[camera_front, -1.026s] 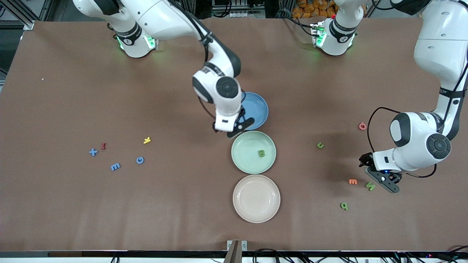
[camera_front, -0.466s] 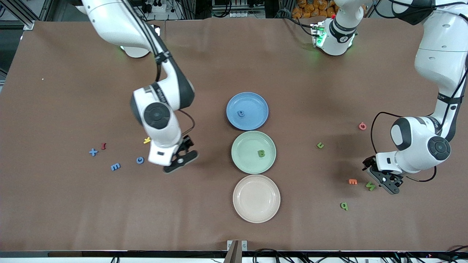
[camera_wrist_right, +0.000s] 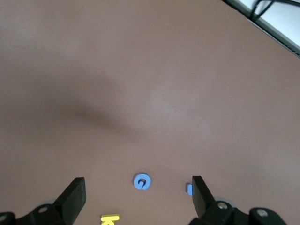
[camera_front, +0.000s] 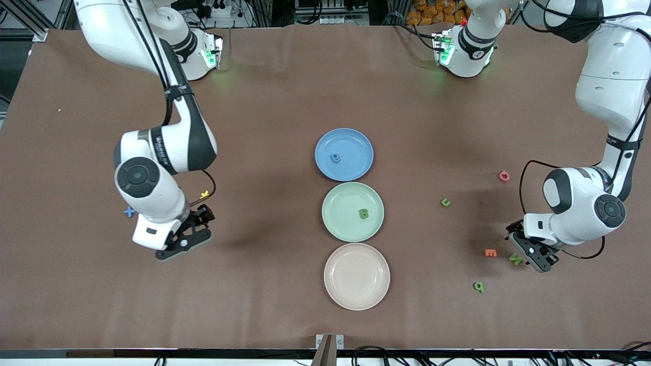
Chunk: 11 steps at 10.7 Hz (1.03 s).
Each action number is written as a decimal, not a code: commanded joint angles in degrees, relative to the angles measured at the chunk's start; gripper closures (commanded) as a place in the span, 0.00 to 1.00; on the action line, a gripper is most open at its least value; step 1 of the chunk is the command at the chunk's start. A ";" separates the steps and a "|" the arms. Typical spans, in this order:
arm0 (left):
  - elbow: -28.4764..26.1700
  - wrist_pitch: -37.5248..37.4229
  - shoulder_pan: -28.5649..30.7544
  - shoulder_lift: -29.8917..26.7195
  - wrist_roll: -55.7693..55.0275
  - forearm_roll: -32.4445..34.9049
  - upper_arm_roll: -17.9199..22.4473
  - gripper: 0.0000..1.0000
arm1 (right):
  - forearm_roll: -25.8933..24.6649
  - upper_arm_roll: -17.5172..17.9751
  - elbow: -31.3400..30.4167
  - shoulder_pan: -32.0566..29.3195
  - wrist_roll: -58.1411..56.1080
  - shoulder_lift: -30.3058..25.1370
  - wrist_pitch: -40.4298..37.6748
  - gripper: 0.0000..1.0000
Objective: Sort letters by color into matching plates
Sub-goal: 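Move the right gripper to the blue G while the left gripper reaches green N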
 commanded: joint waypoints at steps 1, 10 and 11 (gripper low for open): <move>2.59 0.25 0.75 2.15 3.56 0.44 -0.61 0.04 | 5.44 -2.22 -3.47 -2.64 -1.79 -5.16 -2.60 0.00; 4.17 0.60 0.75 4.00 4.18 0.09 -0.69 0.15 | 22.27 -9.53 -7.34 -6.25 -2.05 -5.35 -1.30 0.00; 4.17 0.60 0.75 4.00 4.27 0.00 -0.69 0.25 | 22.36 -9.53 -7.26 -6.25 -1.44 -4.74 -1.12 0.00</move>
